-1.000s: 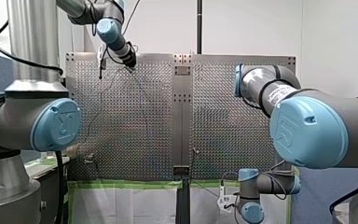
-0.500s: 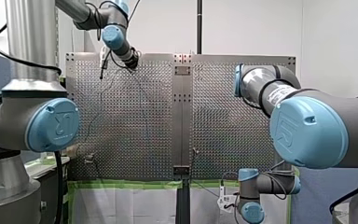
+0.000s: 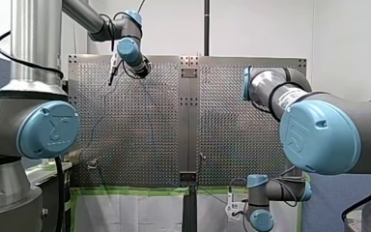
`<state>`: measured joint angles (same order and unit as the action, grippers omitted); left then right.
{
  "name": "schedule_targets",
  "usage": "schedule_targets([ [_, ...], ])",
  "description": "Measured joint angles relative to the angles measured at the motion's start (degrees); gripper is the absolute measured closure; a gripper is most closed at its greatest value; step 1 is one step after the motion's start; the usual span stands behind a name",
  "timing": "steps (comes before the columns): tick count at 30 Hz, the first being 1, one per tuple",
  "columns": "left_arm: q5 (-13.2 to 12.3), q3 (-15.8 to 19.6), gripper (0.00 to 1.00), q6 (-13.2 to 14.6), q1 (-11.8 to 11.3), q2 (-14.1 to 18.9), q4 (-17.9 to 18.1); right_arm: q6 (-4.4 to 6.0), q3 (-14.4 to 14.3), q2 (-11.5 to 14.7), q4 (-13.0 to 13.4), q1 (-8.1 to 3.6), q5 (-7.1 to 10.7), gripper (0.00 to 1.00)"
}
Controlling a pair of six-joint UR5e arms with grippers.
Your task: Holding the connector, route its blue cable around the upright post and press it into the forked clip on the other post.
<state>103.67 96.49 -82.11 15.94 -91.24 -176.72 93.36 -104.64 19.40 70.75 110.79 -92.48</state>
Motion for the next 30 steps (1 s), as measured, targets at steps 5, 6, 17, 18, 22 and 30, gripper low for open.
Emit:
schedule_targets([
  [5, 2.3, 0.0, 0.02, 2.3, 1.1, -0.5, 2.4, 0.0, 0.0, 0.0, -0.1, 0.01, 0.04, 1.0],
  [6, 3.0, 0.0, 0.02, 3.0, 1.4, -0.9, 3.0, 0.0, 0.0, 0.0, -0.1, 0.01, 0.06, 1.0],
  [17, 8.1, 3.0, 0.02, 8.1, 3.7, -4.9, 8.2, 0.0, 0.0, 0.0, -0.2, 0.12, 0.11, 1.0],
  [18, 8.7, 3.4, 0.02, 8.7, 3.8, -5.0, 8.7, 0.0, 0.0, 0.0, -0.2, 0.12, 0.1, 1.0],
  [22, 10.4, 4.1, 0.02, 10.4, 3.8, -5.2, 10.4, 0.0, 0.0, 0.0, -0.2, 0.15, 0.1, 1.0],
  [30, 14.2, 4.3, 0.02, 14.2, 3.8, -5.3, 14.2, -0.03, 0.0, 0.0, -0.2, 0.38, 0.1, 1.0],
])
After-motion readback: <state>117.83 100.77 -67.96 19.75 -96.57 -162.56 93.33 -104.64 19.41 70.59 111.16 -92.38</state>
